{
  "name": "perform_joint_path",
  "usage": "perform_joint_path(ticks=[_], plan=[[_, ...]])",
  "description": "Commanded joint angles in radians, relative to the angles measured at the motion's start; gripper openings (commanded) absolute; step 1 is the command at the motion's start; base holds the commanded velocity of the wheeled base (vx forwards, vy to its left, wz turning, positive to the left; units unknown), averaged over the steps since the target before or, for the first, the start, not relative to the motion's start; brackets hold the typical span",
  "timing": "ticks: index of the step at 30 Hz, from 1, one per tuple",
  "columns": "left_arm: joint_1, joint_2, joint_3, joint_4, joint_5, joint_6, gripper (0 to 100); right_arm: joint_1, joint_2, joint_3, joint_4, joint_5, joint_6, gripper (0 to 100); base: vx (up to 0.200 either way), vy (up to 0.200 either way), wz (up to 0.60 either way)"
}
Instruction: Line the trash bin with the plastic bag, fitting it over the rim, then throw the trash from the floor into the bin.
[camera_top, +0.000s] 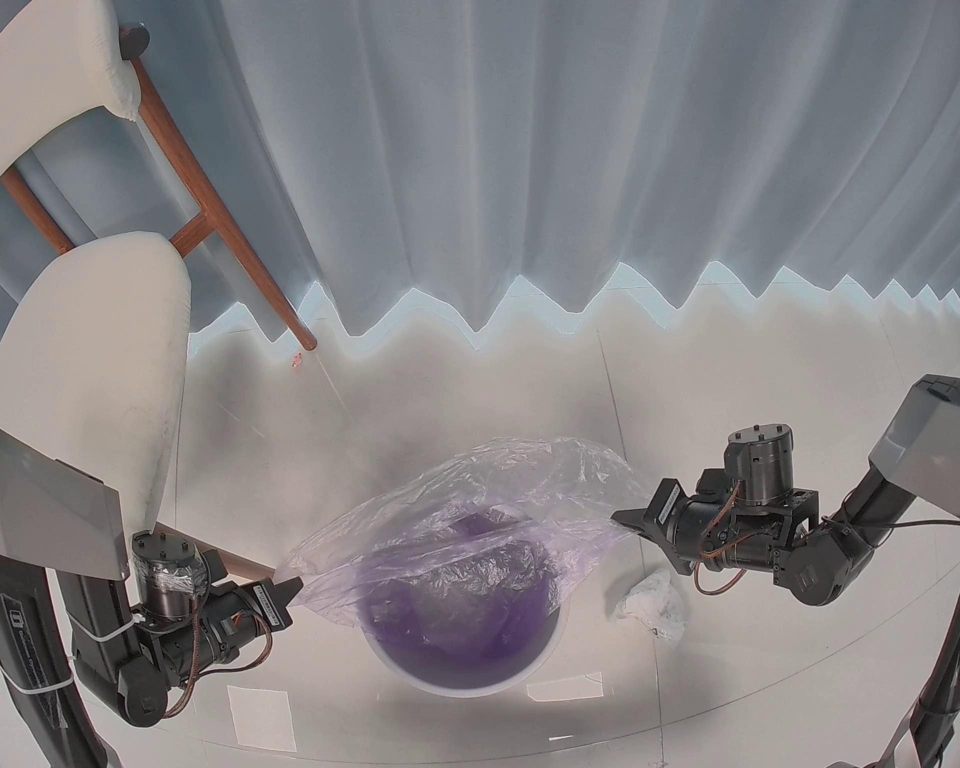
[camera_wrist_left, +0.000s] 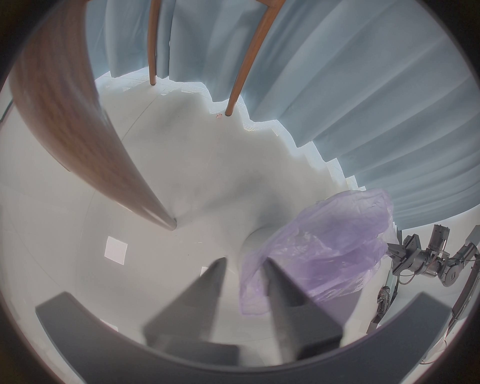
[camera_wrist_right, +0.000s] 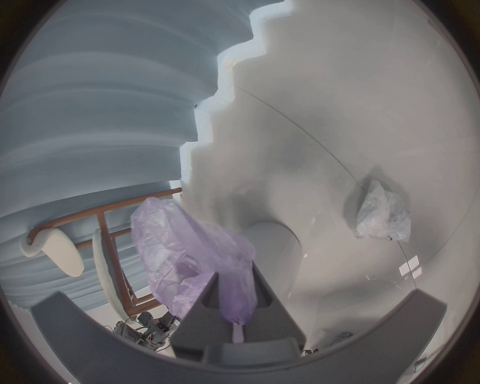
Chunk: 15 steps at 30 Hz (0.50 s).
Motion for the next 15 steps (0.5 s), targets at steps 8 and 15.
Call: perform_joint_path(ticks=[8, 15], plan=[[-0.012, -0.280, 0.052, -0.001, -0.009, 0.006, 100, 0.061, -0.144, 0.177, -0.186, -0.001, -0.030, 100, 0.000, 0.000, 0.00], [-0.065, -0.582, 0.073, 0.004, -0.096, 0.014, 100, 0.200, -0.314, 0.300, -0.178, 0.011, 0.009, 100, 0.000, 0.000, 0.00]])
